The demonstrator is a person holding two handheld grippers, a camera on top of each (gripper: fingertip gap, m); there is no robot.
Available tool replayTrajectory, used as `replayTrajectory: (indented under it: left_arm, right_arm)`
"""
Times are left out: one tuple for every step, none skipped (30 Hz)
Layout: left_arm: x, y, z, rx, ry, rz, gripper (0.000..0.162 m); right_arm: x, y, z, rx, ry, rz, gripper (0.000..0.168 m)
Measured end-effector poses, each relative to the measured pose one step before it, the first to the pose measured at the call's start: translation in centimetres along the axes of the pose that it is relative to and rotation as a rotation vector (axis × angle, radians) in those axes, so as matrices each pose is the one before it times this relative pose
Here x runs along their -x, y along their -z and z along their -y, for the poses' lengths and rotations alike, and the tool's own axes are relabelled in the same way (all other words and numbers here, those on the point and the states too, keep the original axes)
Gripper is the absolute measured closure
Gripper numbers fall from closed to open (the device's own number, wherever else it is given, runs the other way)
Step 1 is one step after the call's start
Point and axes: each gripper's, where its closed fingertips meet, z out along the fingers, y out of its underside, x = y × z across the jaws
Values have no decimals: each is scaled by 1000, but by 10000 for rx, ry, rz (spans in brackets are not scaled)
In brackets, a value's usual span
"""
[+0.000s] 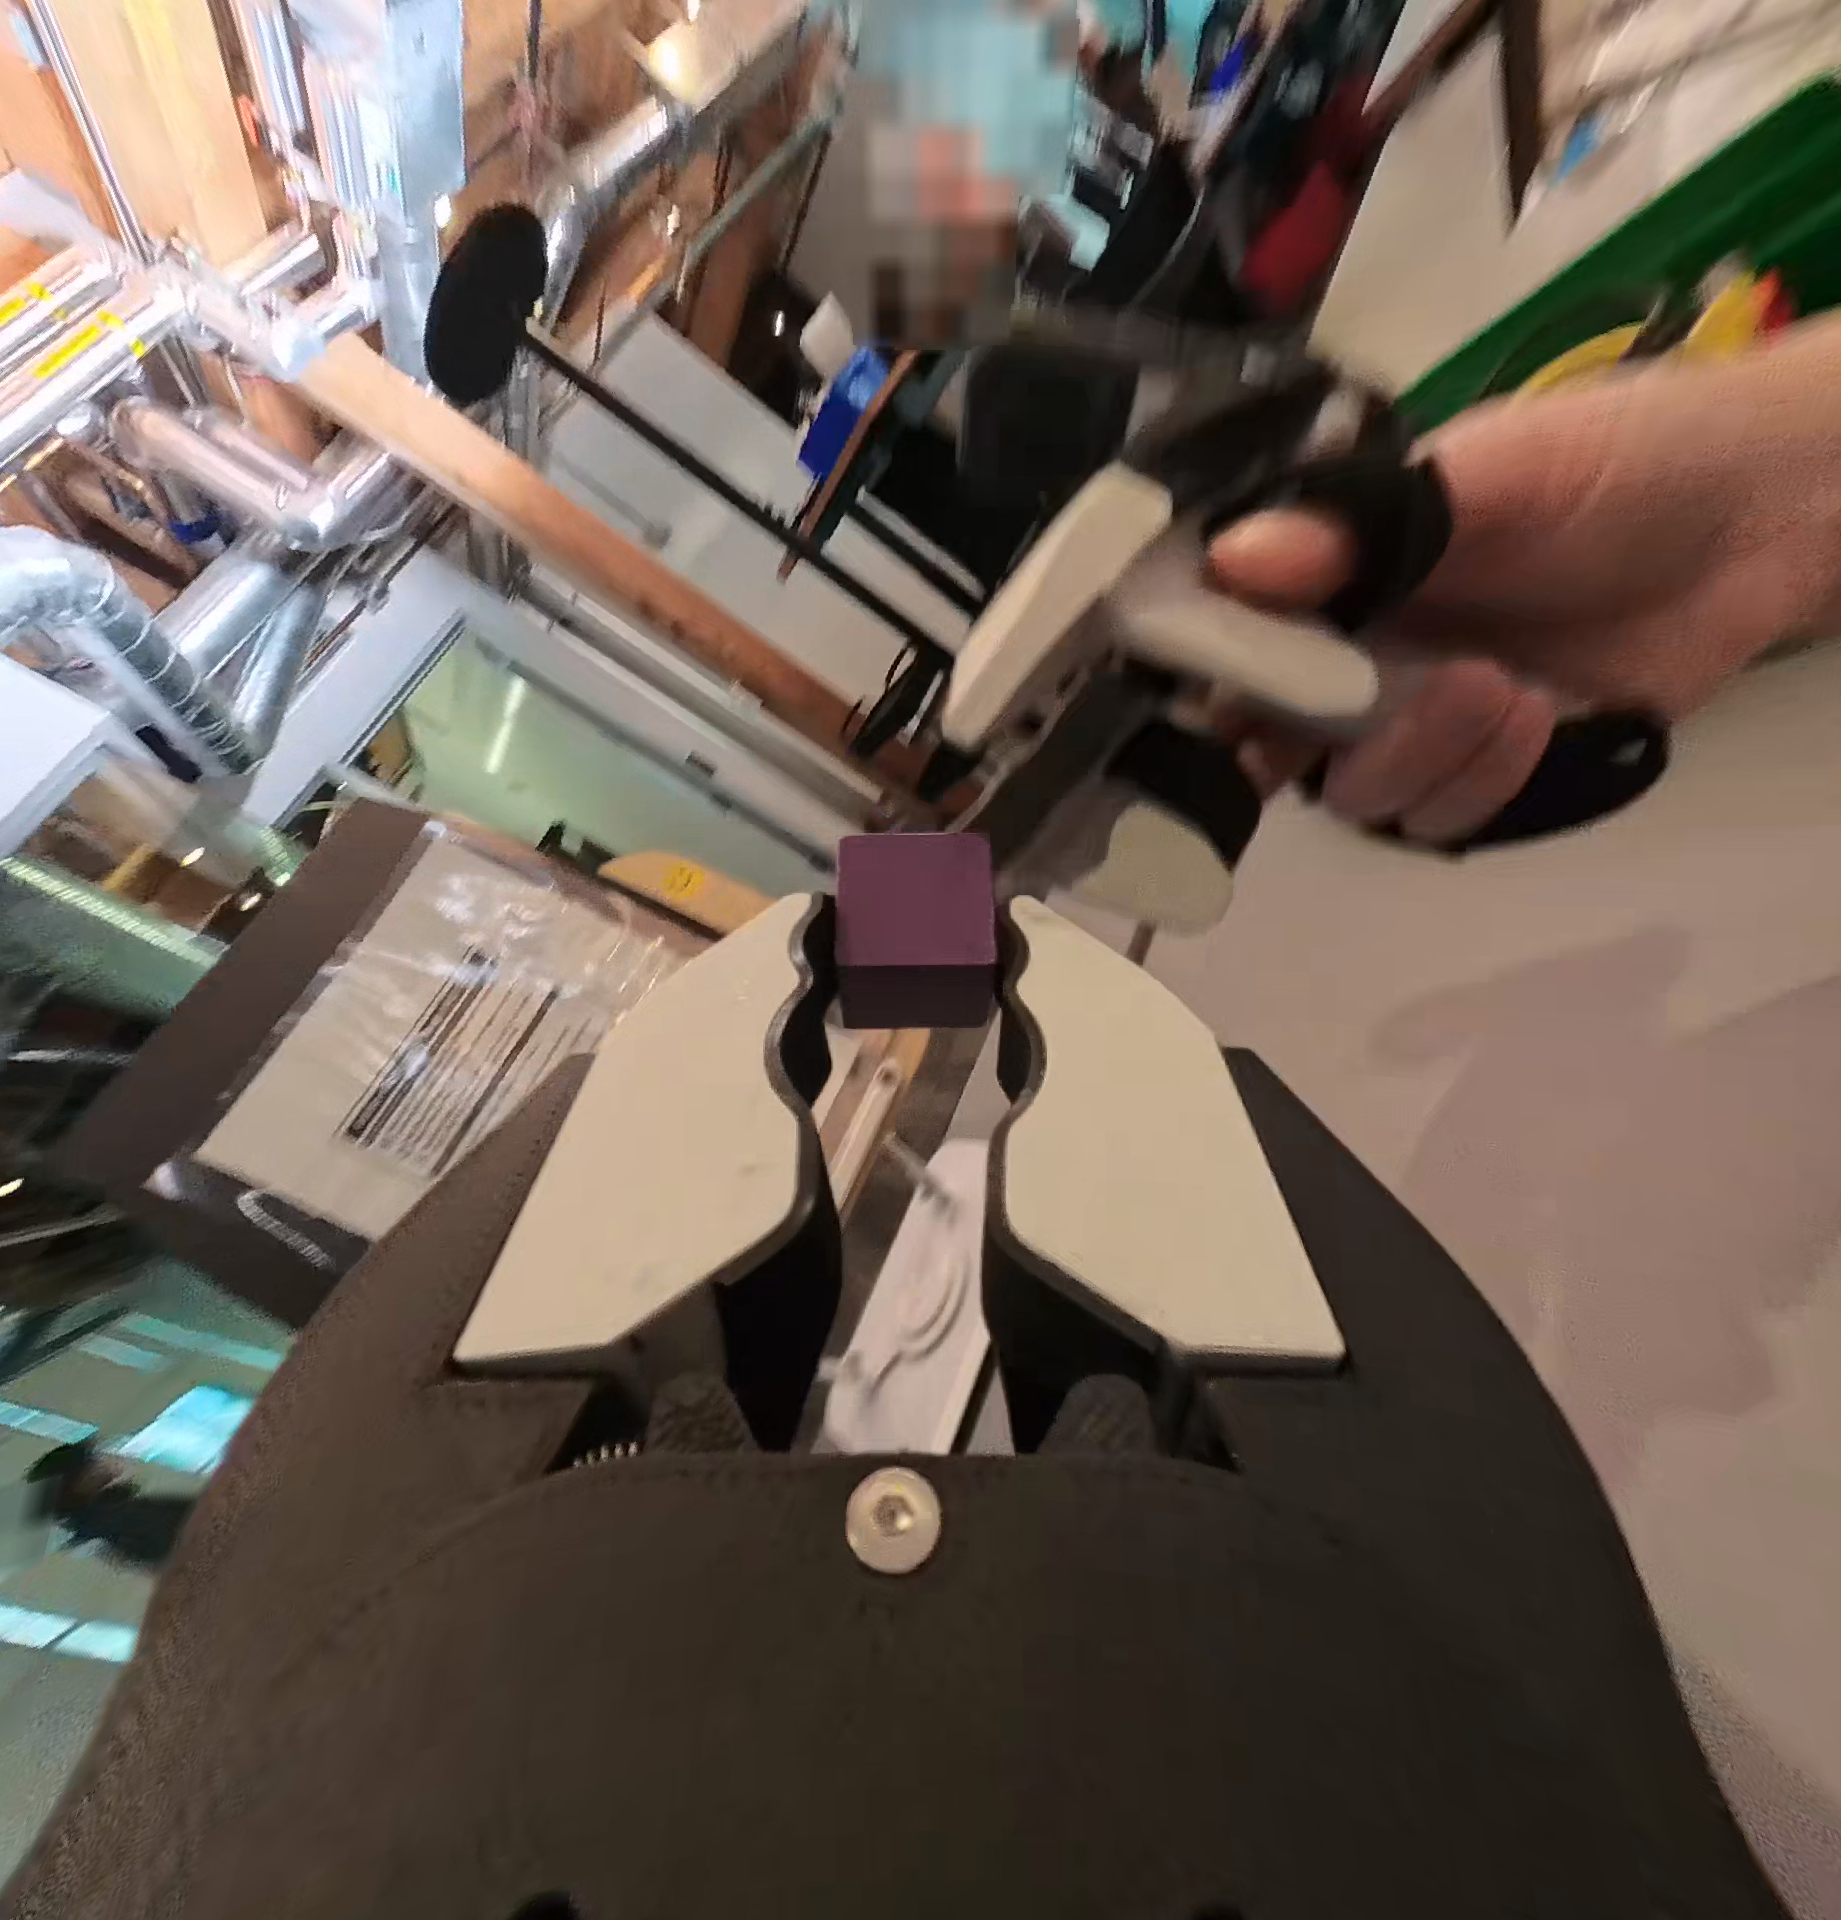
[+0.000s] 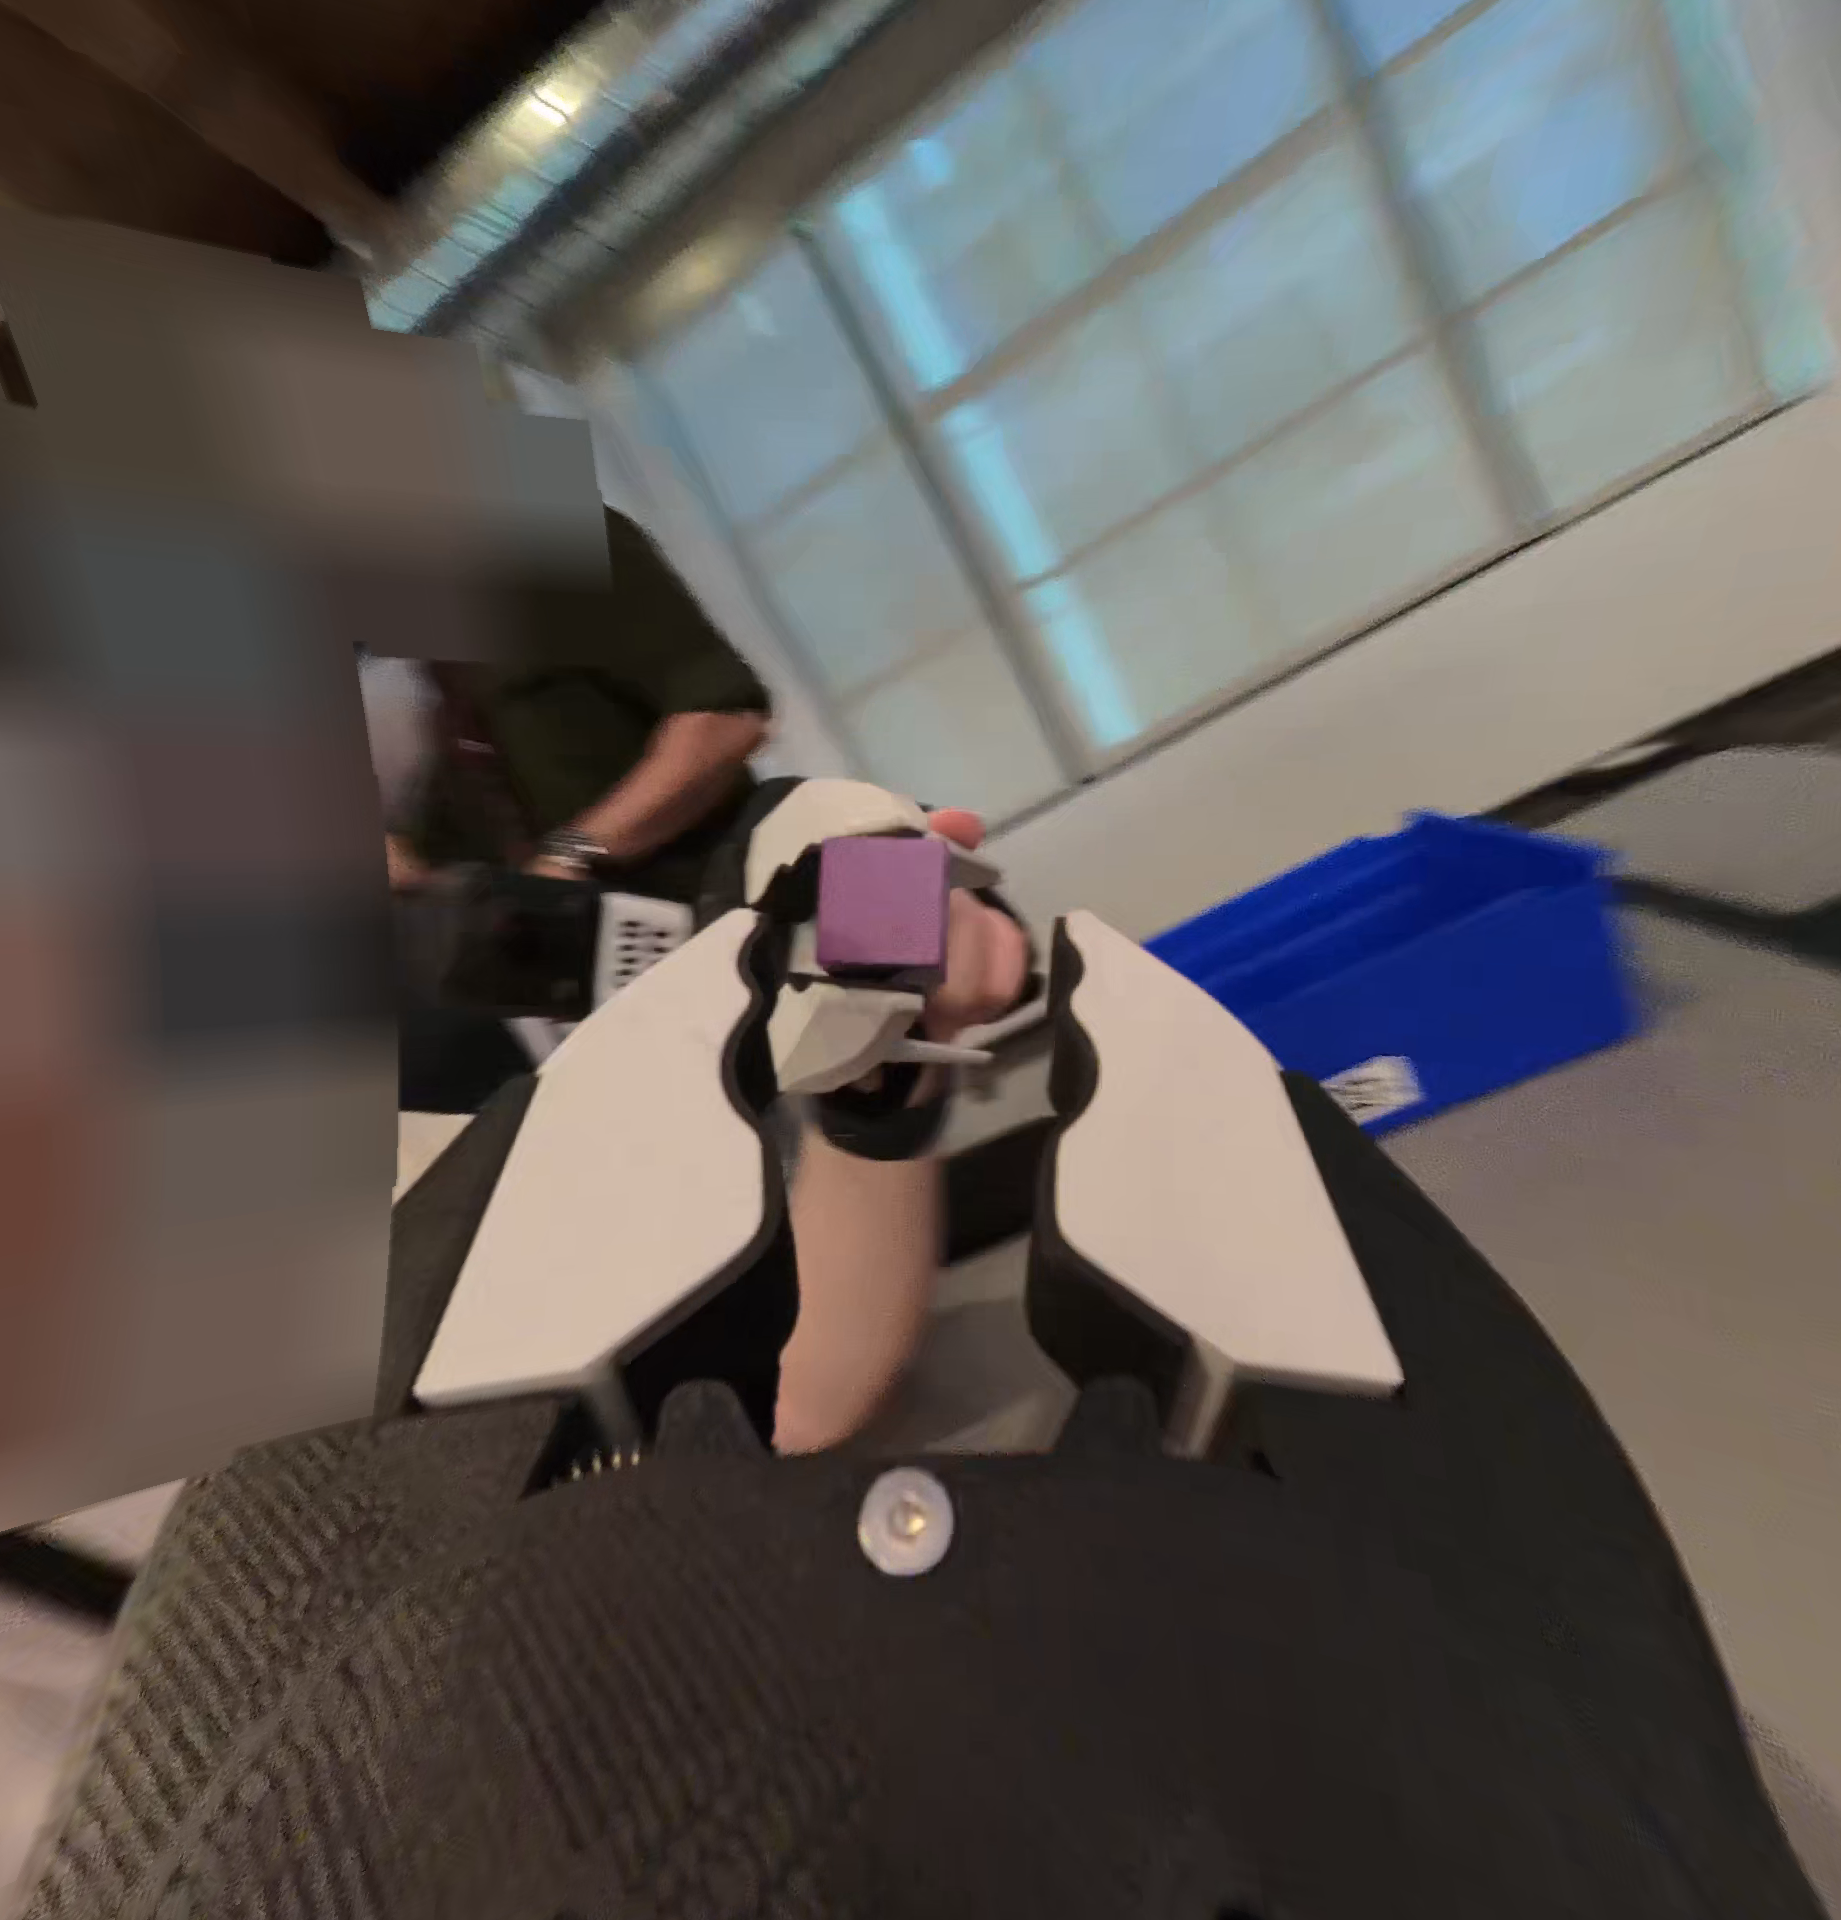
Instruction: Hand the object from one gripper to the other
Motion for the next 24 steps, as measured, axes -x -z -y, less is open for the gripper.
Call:
replayTrajectory:
  left_arm:
    - [120, -214, -745, 526, -380, 190, 134]
    - [72, -260, -722, 543, -422, 192, 134]
    - [-94, -276, -589, 486, -445, 127, 134]
    - [-187, -265, -397, 378, -391, 78, 134]
    - [-192, -237, -176, 245, -265, 69, 134]
    - [-253, -179, 32, 112, -133, -11, 134]
    - [-387, -125, 171, 14, -51, -131, 134]
    - [-303, -89, 223, -22, -27, -92, 134]
    - [-164, -86, 114, 58, -75, -1, 134]
    - [-142, -86, -22, 151, -141, 17, 134]
    - [-131, -95, -96, 198, -174, 29, 134]
    - [-29, -110, -109, 197, -148, 88, 134]
    - [-80, -100, -39, 153, -120, 51, 134]
    - [-126, -77, 58, 67, -71, 10, 134]
    - [78, -92, -24, 85, -17, 113, 134]
    - [169, -39, 103, -50, 94, 134, 134]
    - [159, 14, 172, -135, 199, 54, 133]
    - [260, 91, 200, -187, 262, 48, 131]
    - [357, 155, 192, -221, 310, 45, 128]
    - [288, 214, 222, -261, 373, -60, 124]
    - [198, 264, 307, -334, 399, -143, 121]
    - [159, 321, 413, -408, 350, -140, 119]
    - [238, 323, 467, -441, 302, -63, 119]
    - [229, 322, 502, -433, 291, -56, 118]
  right_arm:
    - [-118, 25, 293, 100, 810, -819, 112]
    - [-144, -38, 142, 193, 731, -831, 111]
    - [-302, -72, -17, 287, 690, -925, 110]
    - [-176, -99, -105, 301, 765, -828, 110]
    - [-71, -151, -167, 284, 744, -707, 112]
    - [-243, -190, -323, 368, 580, -728, 112]
    - [-213, -226, -441, 408, 497, -598, 112]
    - [-92, -249, -432, 345, 374, -438, 112]
    - [-151, -273, -438, 317, 171, -376, 112]
    - [-73, -263, -407, 257, 51, -246, 112]
    - [58, -254, -367, 220, -13, -111, 113]
    - [130, -256, -377, 220, -42, -36, 115]
    - [104, -215, -301, 174, -21, -32, 121]
    - [26, -152, -225, 135, 69, -82, 134]
    - [-139, -51, -30, 23, 138, -166, 134]
    - [-73, 72, 169, -82, 121, -80, 134]
    - [-16, 154, 170, -60, 45, 27, 134]
    - [-18, 241, 249, -106, -50, 100, 134]
    - [-41, 330, 335, -177, -163, 174, 135]
    - [78, 386, 414, -248, -330, 367, 135]
    - [418, 427, 514, -317, -517, 711, 135]
    - [723, 427, 578, -365, -708, 996, 135]
    - [718, 398, 528, -342, -879, 1026, 135]
    - [856, 326, 343, -223, -881, 1127, 135]
